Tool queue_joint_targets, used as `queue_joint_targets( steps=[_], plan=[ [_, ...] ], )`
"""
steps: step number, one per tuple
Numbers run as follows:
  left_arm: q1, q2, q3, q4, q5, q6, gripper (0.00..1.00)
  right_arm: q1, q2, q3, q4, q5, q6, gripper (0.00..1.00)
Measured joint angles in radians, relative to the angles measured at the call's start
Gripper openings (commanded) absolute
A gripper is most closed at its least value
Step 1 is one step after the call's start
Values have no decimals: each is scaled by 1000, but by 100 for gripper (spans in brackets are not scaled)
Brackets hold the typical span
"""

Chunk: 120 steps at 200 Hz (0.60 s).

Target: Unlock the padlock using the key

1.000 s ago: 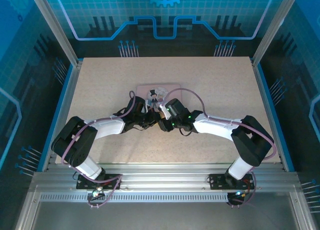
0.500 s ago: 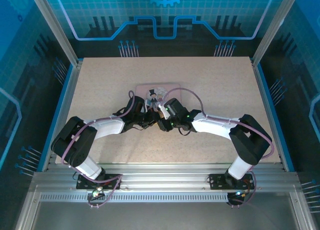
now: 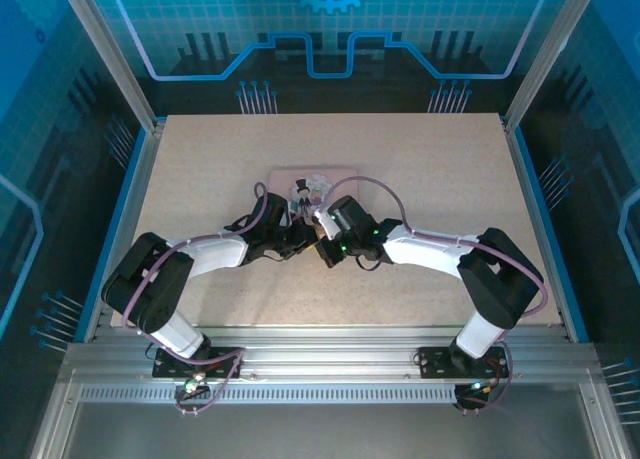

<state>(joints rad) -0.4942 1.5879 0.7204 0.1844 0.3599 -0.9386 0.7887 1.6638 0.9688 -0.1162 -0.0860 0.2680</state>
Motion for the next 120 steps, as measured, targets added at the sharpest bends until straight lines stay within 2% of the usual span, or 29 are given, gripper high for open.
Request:
queue_joint_targets(
  steps=[12, 31, 45, 82, 120],
  plan=[
    [2, -2, -8, 0, -4, 2, 0, -5, 12, 0, 9, -26, 0, 1],
    [2, -2, -24, 9, -10, 9, 0, -7, 27, 0, 15, -48, 2, 25],
    [2, -2, -27, 19, -12, 13, 0, -6, 27, -1, 17, -55, 2, 33],
    [1, -2, -30, 36, -3, 13, 0, -7, 19, -23, 16, -19, 3, 38],
    [2, -2, -30, 38, 3, 13, 0, -6, 16, -23, 10, 27, 0, 37]
  ],
)
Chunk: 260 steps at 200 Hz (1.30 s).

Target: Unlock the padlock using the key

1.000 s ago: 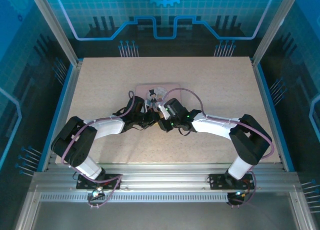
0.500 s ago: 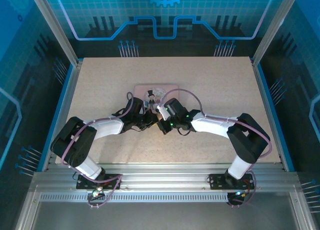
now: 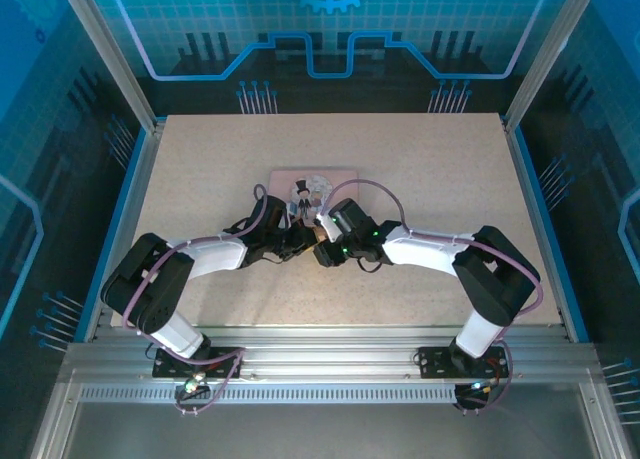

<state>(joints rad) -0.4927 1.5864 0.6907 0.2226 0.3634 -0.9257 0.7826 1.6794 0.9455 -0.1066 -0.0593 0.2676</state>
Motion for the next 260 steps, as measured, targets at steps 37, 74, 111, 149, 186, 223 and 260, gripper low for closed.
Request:
queue_joint_targets(
  steps=[37, 74, 111, 149, 186, 223, 260],
  plan=[
    [0, 0, 0, 4, 1, -1, 0, 3, 3, 13, -14, 7, -8, 22],
    [4, 0, 0, 6, -8, 0, 0, 8, 10, 37, -32, -7, -16, 0],
    [4, 0, 0, 0, -10, 0, 1, 8, 14, 38, -34, -17, -27, 0],
    [4, 0, -21, 19, -17, 9, 29, 8, 27, 39, -26, -27, -50, 0],
    [3, -26, -53, 49, -14, -18, 44, 8, 42, 38, -24, 0, -99, 0],
    [4, -87, -101, 51, -38, -29, 45, 8, 54, 40, -31, 16, -167, 0],
    [13, -145, -122, 40, -61, -37, 45, 9, 87, 81, -69, 33, -241, 0]
  ],
)
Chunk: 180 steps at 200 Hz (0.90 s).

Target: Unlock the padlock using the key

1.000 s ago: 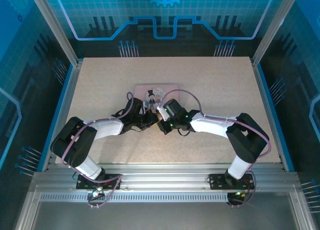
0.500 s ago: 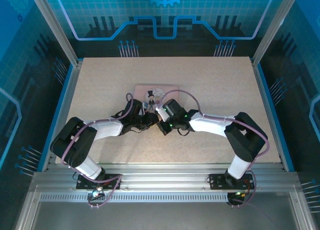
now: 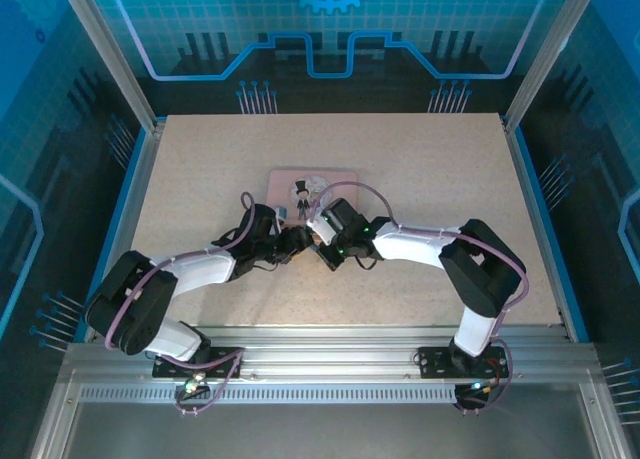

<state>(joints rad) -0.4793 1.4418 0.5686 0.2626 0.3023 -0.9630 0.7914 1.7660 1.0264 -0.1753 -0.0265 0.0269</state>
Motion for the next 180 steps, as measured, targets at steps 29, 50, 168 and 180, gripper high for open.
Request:
queue_joint_targets(
  steps=[29, 50, 168, 180],
  plan=[
    [14, -50, -5, -29, -16, 1, 46, 0, 0, 3, -9, 12, -34, 0],
    [24, -92, -11, -56, -27, 9, 48, 0, 0, 10, -23, 21, -56, 0],
    [27, -357, -100, -270, -77, 83, 99, -3, -2, 35, -62, 18, -157, 0],
    [27, -392, -100, -309, -77, 83, 99, -7, -6, 35, -63, 16, -164, 0]
  ],
)
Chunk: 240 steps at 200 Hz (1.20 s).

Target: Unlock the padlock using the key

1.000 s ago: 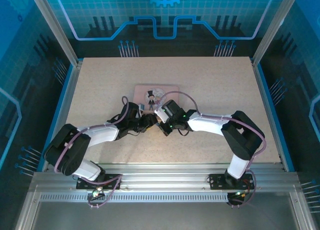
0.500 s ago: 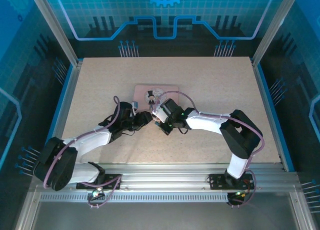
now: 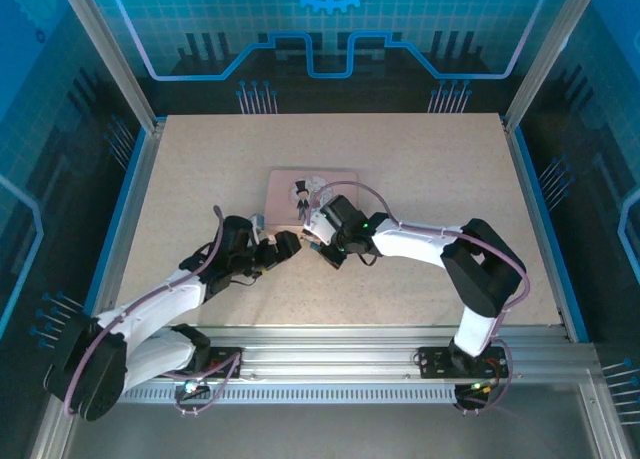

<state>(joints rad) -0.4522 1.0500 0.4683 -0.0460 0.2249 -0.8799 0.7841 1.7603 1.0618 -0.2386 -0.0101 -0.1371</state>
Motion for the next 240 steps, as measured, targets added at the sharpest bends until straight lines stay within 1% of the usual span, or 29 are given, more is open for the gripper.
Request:
queue_joint_targets(
  steps=[48, 81, 106, 170, 240],
  plan=[
    [0, -156, -10, -155, 0, 14, 99, -11, -2, 14, -25, -16, -52, 0],
    [0, -211, -51, -222, 5, 14, 99, -18, -2, 25, -39, -18, -101, 0],
    [0, -220, -60, -249, 11, 14, 99, -23, -2, 27, -43, -20, -128, 0],
    [0, -216, -60, -256, 19, 14, 99, -26, 8, 64, -56, -43, -204, 0],
    [0, -213, -66, -257, 19, 14, 99, -26, 53, 133, -47, -85, -227, 0]
  ],
)
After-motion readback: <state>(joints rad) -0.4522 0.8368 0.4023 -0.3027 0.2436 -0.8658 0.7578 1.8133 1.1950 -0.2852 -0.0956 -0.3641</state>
